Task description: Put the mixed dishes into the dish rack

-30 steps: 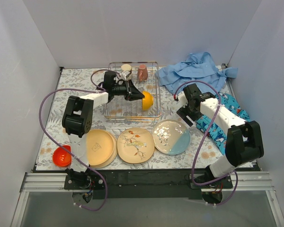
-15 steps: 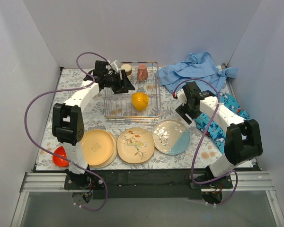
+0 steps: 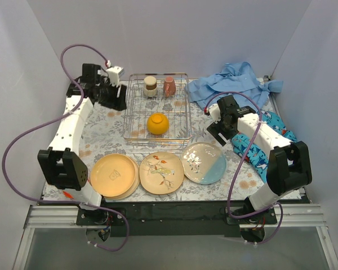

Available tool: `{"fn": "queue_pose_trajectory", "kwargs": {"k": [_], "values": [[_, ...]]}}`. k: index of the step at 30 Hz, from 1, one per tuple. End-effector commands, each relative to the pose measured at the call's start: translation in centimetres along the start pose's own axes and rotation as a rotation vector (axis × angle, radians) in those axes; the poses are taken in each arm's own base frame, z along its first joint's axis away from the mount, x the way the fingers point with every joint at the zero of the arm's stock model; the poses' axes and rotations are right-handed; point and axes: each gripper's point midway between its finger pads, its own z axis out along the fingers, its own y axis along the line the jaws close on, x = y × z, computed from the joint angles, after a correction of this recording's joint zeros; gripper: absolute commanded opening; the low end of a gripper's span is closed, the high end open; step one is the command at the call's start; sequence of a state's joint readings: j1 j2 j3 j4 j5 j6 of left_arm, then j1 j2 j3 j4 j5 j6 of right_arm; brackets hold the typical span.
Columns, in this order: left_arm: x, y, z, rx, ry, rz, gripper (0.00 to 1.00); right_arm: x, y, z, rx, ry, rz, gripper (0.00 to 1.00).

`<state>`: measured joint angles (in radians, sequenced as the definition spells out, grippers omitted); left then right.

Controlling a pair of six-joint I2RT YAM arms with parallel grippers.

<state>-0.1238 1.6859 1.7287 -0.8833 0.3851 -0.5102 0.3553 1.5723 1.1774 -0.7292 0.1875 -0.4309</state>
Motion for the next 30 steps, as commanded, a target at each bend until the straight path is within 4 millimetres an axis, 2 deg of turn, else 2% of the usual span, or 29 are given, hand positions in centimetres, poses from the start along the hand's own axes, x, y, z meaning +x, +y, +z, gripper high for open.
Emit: {"fn": "queue_pose_trajectory", "kwargs": {"k": [1,2,3,4,5,6,7,8,10,11,14,16,20,22,24,26,27,30], "values": [[11.7,4.4,-7.7,-0.14,0.379,0.215,0.6,-1.8,0.0,-0.9,-0.03,-0.072,-0.007,0.87],[13.2,4.7,-8.6,-0.126,0.43,0.257,0.59,-1.8,0.3,-0.8,-0.046,-0.073,-0.008,0.87],[15.5,6.6,-10.4,-0.157,0.482,0.185,0.59,-1.9,0.3,-1.0,-0.051,-0.077,-0.003,0.87],[17.6,6.8,-12.2,-0.151,0.561,0.172,0.59,-1.9,0.6,-1.0,-0.064,-0.071,-0.004,0.88],[18.8,7.8,-13.2,-0.187,0.595,0.164,0.59,-2.0,0.8,-1.0,-0.077,-0.074,-0.003,0.88],[21.5,8.8,-14.3,-0.205,0.66,0.13,0.59,-2.4,0.7,-1.2,-0.08,-0.084,-0.001,0.88],[22.9,9.2,-15.2,-0.223,0.698,0.146,0.59,-2.5,0.9,-1.1,-0.093,-0.081,0.0,0.88],[24.1,10.1,-16.9,-0.284,0.753,0.169,0.59,-2.7,0.9,-1.1,-0.099,-0.084,0.0,0.89],[27.4,10.3,-18.1,-0.264,0.824,0.147,0.59,-3.3,1.0,-0.8,-0.118,-0.088,-0.001,0.89],[28.3,10.1,-18.4,-0.265,0.839,0.133,0.59,-3.6,1.3,-0.7,-0.133,-0.095,0.0,0.9],[30.4,8.9,-18.2,-0.225,0.85,0.094,0.57,-4.4,1.2,-0.2,-0.148,-0.092,0.0,0.9],[31.0,8.3,-18.2,-0.219,0.833,0.112,0.57,-4.4,1.3,0.3,-0.161,-0.07,-0.007,0.9],[33.7,6.2,-17.9,-0.138,0.837,0.186,0.57,-4.8,0.7,0.1,-0.158,-0.042,-0.036,0.9],[34.1,5.8,-17.9,-0.155,0.808,0.227,0.57,-4.4,0.8,0.2,-0.173,-0.012,-0.048,0.9],[35.8,5.2,-17.5,-0.124,0.824,0.254,0.56,-4.4,0.7,0.0,-0.171,-0.003,-0.055,0.89],[36.6,5.2,-17.3,-0.138,0.83,0.257,0.56,-4.1,0.8,0.1,-0.183,0.022,-0.054,0.89],[37.3,5.0,-17.1,-0.131,0.841,0.25,0.55,-4.5,0.6,-0.2,-0.178,0.012,-0.052,0.89],[37.5,5.0,-16.5,-0.129,0.822,0.249,0.54,-4.7,0.5,-0.4,-0.179,0.023,-0.038,0.89]]}}
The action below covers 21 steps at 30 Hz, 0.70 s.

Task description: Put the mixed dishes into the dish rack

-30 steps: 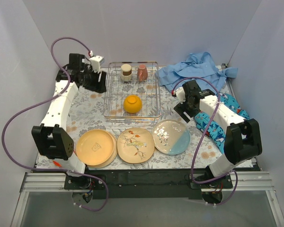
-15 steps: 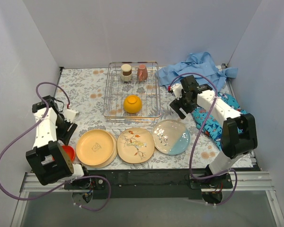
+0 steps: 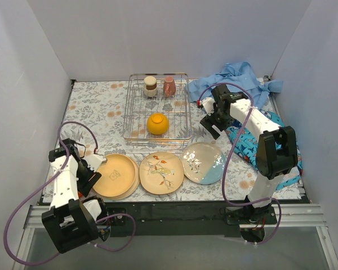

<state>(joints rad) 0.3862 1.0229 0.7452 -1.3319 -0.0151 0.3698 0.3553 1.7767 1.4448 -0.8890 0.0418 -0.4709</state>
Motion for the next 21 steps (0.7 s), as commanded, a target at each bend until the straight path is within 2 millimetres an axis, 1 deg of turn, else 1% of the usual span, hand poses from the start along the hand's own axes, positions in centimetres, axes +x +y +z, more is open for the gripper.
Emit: {"fn": "queue_pose_trajectory", "kwargs": {"k": [1,3,5,7,9,12,13,14,15,16,17,18,20,21], "values": [[-0.5,0.4,0.7,-0.021,-0.029,0.039,0.54,-0.7,-0.3,-1.2,-0.008,0.003,0.01,0.89],[-0.5,0.4,1.2,-0.022,-0.027,0.041,0.54,-0.6,-0.3,-1.2,-0.006,0.016,0.017,0.89],[-0.1,0.3,2.1,-0.019,0.003,0.044,0.52,-0.7,-0.4,-1.3,0.002,0.013,0.024,0.88],[0.2,0.2,2.6,-0.019,0.023,0.055,0.44,-0.8,-0.4,-1.4,0.007,0.011,0.026,0.88],[0.4,-0.1,3.1,-0.013,0.043,0.069,0.36,-0.8,-0.6,-1.5,0.019,0.014,0.024,0.88],[0.4,0.2,3.0,-0.021,0.054,0.083,0.21,-0.5,-0.5,-1.6,0.028,0.021,0.021,0.88],[0.3,0.2,2.8,-0.019,0.055,0.088,0.1,-0.4,-0.5,-1.5,0.029,0.023,0.023,0.88],[-0.1,0.7,2.2,-0.033,0.042,0.093,0.05,-0.4,-0.6,-1.6,0.035,0.026,0.021,0.88],[-0.2,0.7,1.7,-0.032,0.04,0.093,0.02,-0.2,-0.6,-1.6,0.038,0.029,0.02,0.88],[-0.6,1.0,1.2,-0.041,0.032,0.094,0.0,-0.2,-0.6,-1.7,0.041,0.029,0.018,0.88],[-0.7,1.4,0.6,-0.051,0.029,0.104,0.0,-0.2,-0.7,-1.7,0.044,0.029,0.018,0.88],[-1.5,2.7,-0.9,-0.097,0.004,0.109,0.0,-0.2,-0.7,-1.8,0.046,0.026,0.017,0.88],[-2.7,4.1,-2.4,-0.13,-0.027,0.122,0.0,-0.9,-1.0,-2.2,0.059,0.002,0.023,0.87],[-4.0,5.7,-4.5,-0.187,-0.07,0.133,0.0,-2.3,-1.5,-3.3,0.075,-0.046,0.028,0.86]]}}
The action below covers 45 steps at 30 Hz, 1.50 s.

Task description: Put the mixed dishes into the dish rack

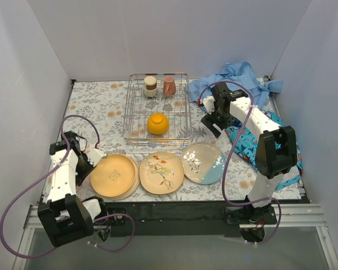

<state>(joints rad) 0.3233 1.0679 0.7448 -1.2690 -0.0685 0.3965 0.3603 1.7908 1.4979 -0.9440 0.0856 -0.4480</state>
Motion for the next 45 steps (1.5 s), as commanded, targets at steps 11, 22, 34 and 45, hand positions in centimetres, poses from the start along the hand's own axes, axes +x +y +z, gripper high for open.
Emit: {"fn": "queue_pose_trajectory", "kwargs": {"k": [11,22,34,45], "values": [[-15.1,12.3,-16.3,-0.211,-0.63,-0.114,0.0,-17.9,3.9,-8.4,-0.127,-0.501,-0.132,0.01],[-19.9,9.4,-30.2,-0.289,-1.263,-0.158,0.0,-17.4,9.1,1.8,-0.223,-0.294,-0.201,0.01],[-19.1,5.6,-31.0,-0.21,-1.354,-0.19,0.0,-21.6,15.5,5.2,-0.293,-0.348,-0.34,0.01],[-19.5,5.2,-30.8,-0.129,-1.346,-0.243,0.0,-24.9,17.4,5.2,-0.3,-0.464,-0.283,0.01]]}}
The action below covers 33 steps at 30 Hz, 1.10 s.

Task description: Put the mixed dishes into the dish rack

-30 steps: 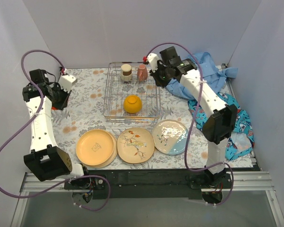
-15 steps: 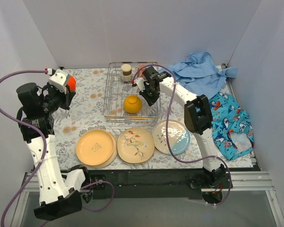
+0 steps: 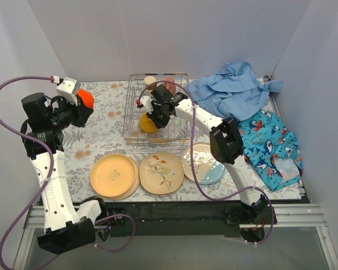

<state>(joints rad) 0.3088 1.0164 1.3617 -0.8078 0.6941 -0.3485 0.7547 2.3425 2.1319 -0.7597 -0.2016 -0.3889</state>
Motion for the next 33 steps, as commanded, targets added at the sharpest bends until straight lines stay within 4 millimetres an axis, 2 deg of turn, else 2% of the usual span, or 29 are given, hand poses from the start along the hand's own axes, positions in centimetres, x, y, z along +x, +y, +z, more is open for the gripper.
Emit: {"fn": "queue_pose_trajectory", "kwargs": {"k": [1,5,8,9,10,11,12,13,14,15,16,17,18,19,20,22,23,24,25,26,27,28,30,33], "values": [[-2.7,-1.2,-0.6,0.044,-0.074,0.01,0.0,-2.3,-1.6,-0.3,0.032,-0.093,0.038,0.01],[-3.7,-2.0,0.4,0.15,-0.105,-0.013,0.0,-4.0,-2.1,-1.3,0.051,-0.144,0.048,0.01],[-4.5,-2.3,1.9,0.236,-0.139,-0.095,0.0,-5.8,-2.6,-3.5,0.092,-0.186,0.038,0.01],[-5.4,-2.5,2.5,0.263,-0.165,-0.113,0.0,-6.2,-2.9,-5.2,0.114,-0.198,0.035,0.01],[-5.8,-2.9,3.0,0.29,-0.17,-0.117,0.0,-5.3,-3.3,-5.8,0.136,-0.177,0.046,0.01],[-6.1,-4.6,4.1,0.36,-0.16,-0.109,0.0,-6.0,-3.4,-8.6,0.166,-0.212,0.042,0.01],[-5.5,-5.3,5.8,0.404,-0.123,-0.123,0.01,-5.3,-4.0,-9.9,0.186,-0.209,0.054,0.01],[-6.0,-6.5,6.7,0.446,-0.116,-0.102,0.01,-3.5,-4.2,-10.2,0.204,-0.17,0.072,0.01],[-6.0,-9.3,7.6,0.533,-0.099,-0.092,0.01,-3.2,-4.7,-13.4,0.245,-0.195,0.08,0.01],[-5.2,-11.1,9.2,0.602,-0.058,-0.127,0.01,-2.2,-5.2,-14.6,0.271,-0.188,0.095,0.01],[-4.8,-12.6,9.8,0.652,-0.025,-0.187,0.01,-1.2,-5.7,-15.8,0.31,-0.179,0.11,0.01],[-4.7,-15.1,10.4,0.727,-0.017,-0.202,0.01,1.3,-6.3,-17.6,0.344,-0.156,0.147,0.01],[-4.2,-16.3,11.0,0.774,0.003,-0.24,0.01,2.5,-6.7,-18.6,0.37,-0.145,0.165,0.01],[-3.8,-17.5,11.6,0.807,0.051,-0.355,0.01,4.2,-7.4,-19.4,0.413,-0.117,0.189,0.01],[-3.1,-19.0,12.5,0.854,0.034,-0.371,0.01,6.8,-8.0,-20.7,0.453,-0.091,0.225,0.01],[-2.2,-20.4,13.8,0.892,0.041,-0.446,0.02,9.3,-8.9,-21.7,0.51,-0.067,0.263,0.01],[-2.1,-21.7,14.0,0.934,0.03,-0.496,0.03,11.2,-8.8,-22.2,0.524,-0.05,0.288,0.01],[-1.9,-22.3,14.3,0.961,0.032,-0.529,0.03,11.7,-8.7,-22.6,0.535,-0.048,0.278,0.02],[-1.6,-22.8,14.8,0.982,0.038,-0.544,0.03,12.3,-8.9,-23.3,0.576,-0.037,0.266,0.27],[-1.3,-23.8,15.6,1.009,0.048,-0.563,0.02,12.3,-8.9,-24.6,0.617,-0.053,0.252,0.43],[-0.8,-24.2,16.2,1.016,0.061,-0.584,0.01,13.4,-8.8,-24.6,0.636,-0.023,0.251,0.56],[-0.5,-24.9,16.7,1.021,0.071,-0.603,0.0,14.4,-9.2,-25.3,0.686,0.006,0.266,0.83],[0.2,-25.4,18.0,1.032,0.087,-0.636,0.0,15.6,-9.3,-26.4,0.716,0.016,0.291,0.97],[1.0,-25.9,19.6,1.027,0.111,-0.68,0.0,16.9,-8.9,-26.7,0.712,0.027,0.328,0.98]]}}
